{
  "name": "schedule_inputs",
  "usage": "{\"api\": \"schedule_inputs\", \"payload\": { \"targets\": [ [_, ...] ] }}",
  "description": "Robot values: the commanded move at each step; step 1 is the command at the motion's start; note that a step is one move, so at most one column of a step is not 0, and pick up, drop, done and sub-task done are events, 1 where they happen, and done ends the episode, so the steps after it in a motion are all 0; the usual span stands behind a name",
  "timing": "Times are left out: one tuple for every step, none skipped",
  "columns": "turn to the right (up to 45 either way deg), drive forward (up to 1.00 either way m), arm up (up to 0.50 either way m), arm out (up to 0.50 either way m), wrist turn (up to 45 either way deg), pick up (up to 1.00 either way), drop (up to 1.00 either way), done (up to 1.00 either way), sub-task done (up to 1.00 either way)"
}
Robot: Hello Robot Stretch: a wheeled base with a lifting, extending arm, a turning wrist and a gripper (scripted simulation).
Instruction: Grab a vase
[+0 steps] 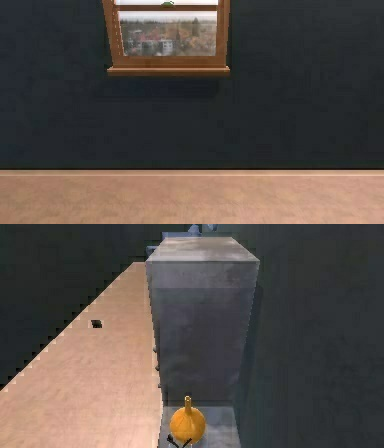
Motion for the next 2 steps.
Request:
{"api": "schedule_inputs", "payload": {
  "targets": [
    [0.0, 0.00, 0.10, 0.00, 0.0, 0.00, 0.00, 0.00, 0.00],
    [0.0, 0.00, 0.00, 0.00, 0.0, 0.00, 0.00, 1.00, 0.00]
  ]
}}
